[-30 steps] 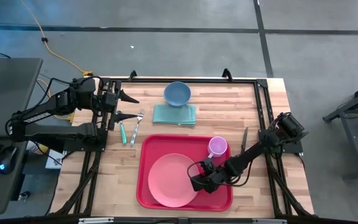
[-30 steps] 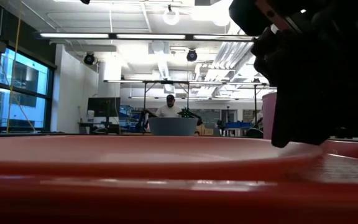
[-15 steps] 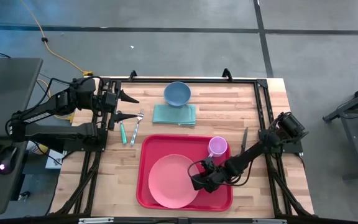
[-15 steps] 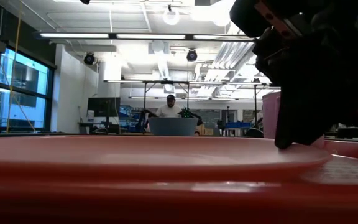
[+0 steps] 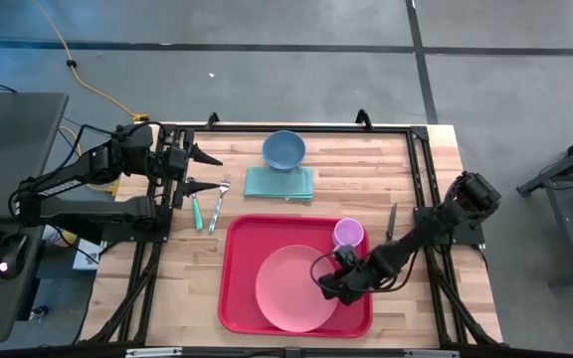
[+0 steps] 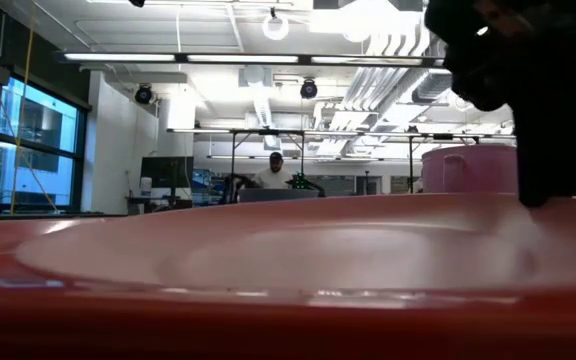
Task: Set up tray
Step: Adjust the pink plate, then put the blue bowl on top of the pink plate
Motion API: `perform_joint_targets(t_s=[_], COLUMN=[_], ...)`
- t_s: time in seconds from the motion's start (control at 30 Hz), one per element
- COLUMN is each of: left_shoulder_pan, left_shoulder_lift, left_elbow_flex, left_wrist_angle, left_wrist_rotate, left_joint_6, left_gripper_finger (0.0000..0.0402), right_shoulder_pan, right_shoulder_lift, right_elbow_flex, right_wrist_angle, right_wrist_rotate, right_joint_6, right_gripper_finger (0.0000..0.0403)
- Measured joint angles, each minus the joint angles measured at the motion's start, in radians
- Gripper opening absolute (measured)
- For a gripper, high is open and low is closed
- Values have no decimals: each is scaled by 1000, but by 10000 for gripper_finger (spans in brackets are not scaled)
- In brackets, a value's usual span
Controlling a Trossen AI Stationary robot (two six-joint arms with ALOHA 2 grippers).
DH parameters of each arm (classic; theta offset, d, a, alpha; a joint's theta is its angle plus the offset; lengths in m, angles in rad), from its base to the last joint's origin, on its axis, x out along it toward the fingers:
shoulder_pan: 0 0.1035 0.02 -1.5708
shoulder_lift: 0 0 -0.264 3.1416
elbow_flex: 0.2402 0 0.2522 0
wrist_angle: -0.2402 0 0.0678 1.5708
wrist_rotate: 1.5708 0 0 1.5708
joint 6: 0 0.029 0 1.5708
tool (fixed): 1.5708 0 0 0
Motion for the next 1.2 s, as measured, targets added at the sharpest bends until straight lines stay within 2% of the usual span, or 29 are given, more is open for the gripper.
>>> perform_joint_targets(t_s=[0.2, 0.87, 1.03, 1.2], left_shoulder_pan=[0, 0, 0, 0], left_shoulder_lift=[0, 0, 0, 0], left_elbow_flex=[0, 0, 0, 0], left_wrist_angle=[0, 0, 0, 0], left_wrist_rotate=[1, 2, 2, 2], left_joint_6=[0, 2, 2, 2], left_gripper_finger=[287, 287, 287, 287], right_shoulder_pan=[10, -1, -11, -17], right_shoulder_lift=[0, 0, 0, 1], right_elbow_flex=[0, 0, 0, 0], right_wrist_angle=[-67, -112, -106, -105], right_wrist_rotate=[-49, -35, -19, 5], right_joint_6=[37, 16, -11, -22], right_gripper_finger=[0, 2, 27, 75])
